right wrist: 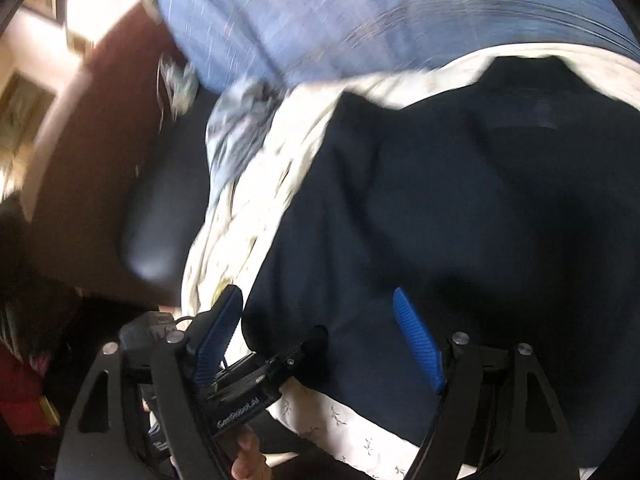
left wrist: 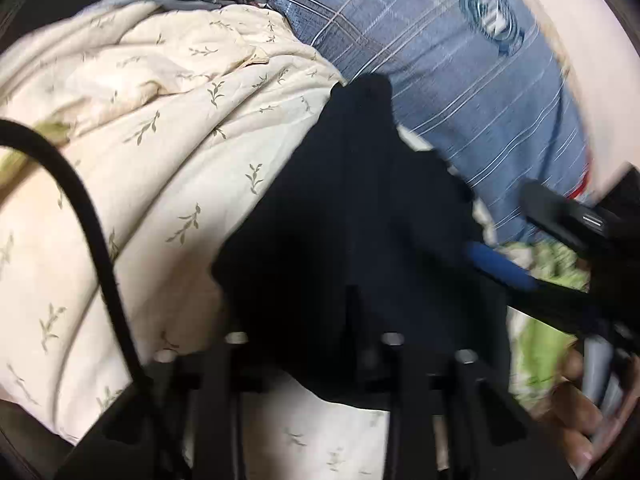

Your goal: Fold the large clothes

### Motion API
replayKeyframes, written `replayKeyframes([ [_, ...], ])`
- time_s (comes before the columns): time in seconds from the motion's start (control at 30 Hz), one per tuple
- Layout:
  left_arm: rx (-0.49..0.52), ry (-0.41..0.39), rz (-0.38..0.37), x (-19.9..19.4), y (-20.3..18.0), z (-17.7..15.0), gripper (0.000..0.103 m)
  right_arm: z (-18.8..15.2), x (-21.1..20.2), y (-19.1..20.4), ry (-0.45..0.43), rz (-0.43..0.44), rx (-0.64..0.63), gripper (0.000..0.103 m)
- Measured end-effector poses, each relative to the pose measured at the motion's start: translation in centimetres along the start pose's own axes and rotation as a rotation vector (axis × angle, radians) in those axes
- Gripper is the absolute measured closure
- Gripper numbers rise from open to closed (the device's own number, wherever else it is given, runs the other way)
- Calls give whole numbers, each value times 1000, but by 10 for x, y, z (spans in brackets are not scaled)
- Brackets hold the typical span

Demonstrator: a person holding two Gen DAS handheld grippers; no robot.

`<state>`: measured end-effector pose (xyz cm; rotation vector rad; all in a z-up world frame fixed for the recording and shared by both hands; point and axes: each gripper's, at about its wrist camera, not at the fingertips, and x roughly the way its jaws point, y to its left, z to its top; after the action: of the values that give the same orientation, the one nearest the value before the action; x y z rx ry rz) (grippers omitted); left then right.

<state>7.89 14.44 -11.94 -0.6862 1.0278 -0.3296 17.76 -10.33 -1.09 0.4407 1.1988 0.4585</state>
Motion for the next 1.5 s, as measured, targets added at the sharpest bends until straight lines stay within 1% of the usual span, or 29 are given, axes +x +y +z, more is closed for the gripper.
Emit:
replayKeyframes([
  [0.1,-12,-29,-64,-8,4,0,87,20,38,18,122,-41,-46,25],
  [0.17,-4,-52,-75,-11,2,-2,88,31,63,27,194,-78,-62,25],
  [0.23,46,-78,-53,-13,-6,-5,90,39,86,35,263,-116,-84,25],
  [0.3,103,-104,-28,-14,-17,-7,90,44,108,41,336,-164,-111,21],
  [0.37,163,-128,5,-15,-29,-10,91,44,125,46,404,-214,-140,16],
  [0.43,186,-136,15,-14,-35,-12,92,43,141,51,458,-287,-189,15],
  [0.5,183,-133,21,-12,-35,-12,92,40,150,55,485,-350,-237,17],
  [0.53,178,-129,19,-11,-35,-11,92,38,152,56,490,-384,-251,25],
  [0.57,181,-128,19,-12,-35,-12,92,36,153,58,493,-421,-272,36],
  [0.6,190,-131,21,-12,-37,-12,92,33,153,59,491,-461,-294,43],
  [0.67,218,-142,26,-13,-43,-15,92,30,149,58,486,-516,-320,71],
  [0.7,236,-150,32,-17,-43,-18,92,29,144,56,479,-513,-309,74],
  [0.77,284,-169,49,-19,-54,-22,92,25,131,49,453,-483,-291,86],
  [0.83,333,-195,62,-22,-65,-28,92,24,112,42,387,-426,-243,89],
  [0.97,431,-247,57,-30,-85,-37,92,15,61,24,225,-286,-169,90],
  [1.1,539,-290,27,-40,-113,-49,92,10,7,11,80,-152,-114,90],
  [1.2,615,-303,6,-47,-134,-54,92,8,-31,0,-14,-68,-75,90],
  [1.27,689,-313,-1,-51,-155,-58,92,11,-50,-4,-72,-27,-52,90],
  [1.3,727,-316,-9,-53,-167,-62,92,8,-67,-11,-111,7,-40,90],
  [1.37,778,-312,-15,-53,-183,-65,92,2,-84,-15,-159,46,-25,90],
  [1.5,882,-290,-20,-43,-228,-76,92,-10,-126,-43,-246,124,20,90],
])
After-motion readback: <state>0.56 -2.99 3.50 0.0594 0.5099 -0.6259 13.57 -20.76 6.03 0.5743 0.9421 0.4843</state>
